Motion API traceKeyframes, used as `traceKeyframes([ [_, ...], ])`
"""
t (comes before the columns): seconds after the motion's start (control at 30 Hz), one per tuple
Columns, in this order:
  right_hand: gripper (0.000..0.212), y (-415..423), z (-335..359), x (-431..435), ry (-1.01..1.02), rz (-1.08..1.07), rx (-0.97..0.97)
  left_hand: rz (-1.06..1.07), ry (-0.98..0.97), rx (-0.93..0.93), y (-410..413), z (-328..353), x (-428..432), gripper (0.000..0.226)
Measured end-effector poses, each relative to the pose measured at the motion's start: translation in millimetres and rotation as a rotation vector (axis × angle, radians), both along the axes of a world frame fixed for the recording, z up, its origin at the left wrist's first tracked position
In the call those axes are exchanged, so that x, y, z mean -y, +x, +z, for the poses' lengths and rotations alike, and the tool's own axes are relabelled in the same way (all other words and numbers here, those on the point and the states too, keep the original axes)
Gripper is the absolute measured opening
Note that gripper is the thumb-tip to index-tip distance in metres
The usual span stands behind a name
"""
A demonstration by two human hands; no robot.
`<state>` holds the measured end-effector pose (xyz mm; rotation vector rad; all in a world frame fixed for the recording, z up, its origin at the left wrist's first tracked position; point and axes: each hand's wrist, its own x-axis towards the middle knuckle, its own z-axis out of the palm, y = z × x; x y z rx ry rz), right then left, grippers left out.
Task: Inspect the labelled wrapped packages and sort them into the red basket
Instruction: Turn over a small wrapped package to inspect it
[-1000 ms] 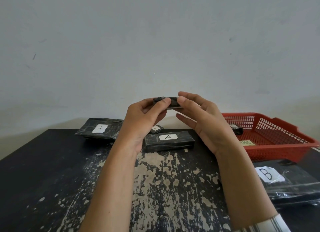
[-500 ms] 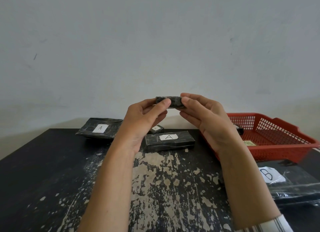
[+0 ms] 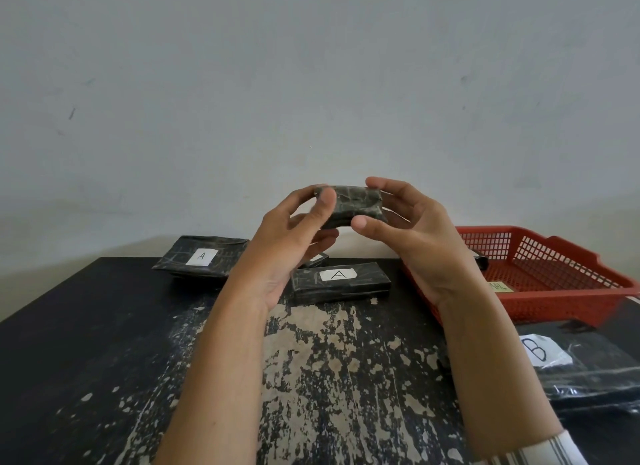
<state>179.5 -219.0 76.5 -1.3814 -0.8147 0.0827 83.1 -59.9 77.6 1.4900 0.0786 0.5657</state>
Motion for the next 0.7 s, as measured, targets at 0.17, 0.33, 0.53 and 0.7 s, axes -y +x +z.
traceKeyframes([
  [0.17,0.072,2,-1,-2,0.067,0.08,0.017,0.023,-0.105,0.023,1,1,2,0.034],
  [0.33,0.084,2,-1,-3,0.005,0.102,0.022,0.087,-0.075,0.085,3,0,1,0.038],
  [0.53,0.05,-3,-1,-9,-0.001,0.038,-0.089,0.143,-0.004,0.12,5,-1,4,0.041],
  [0.7,0.032,1,-5,-11,0.018,-0.027,-0.115,0.112,0.046,0.115,6,-2,5,0.041],
])
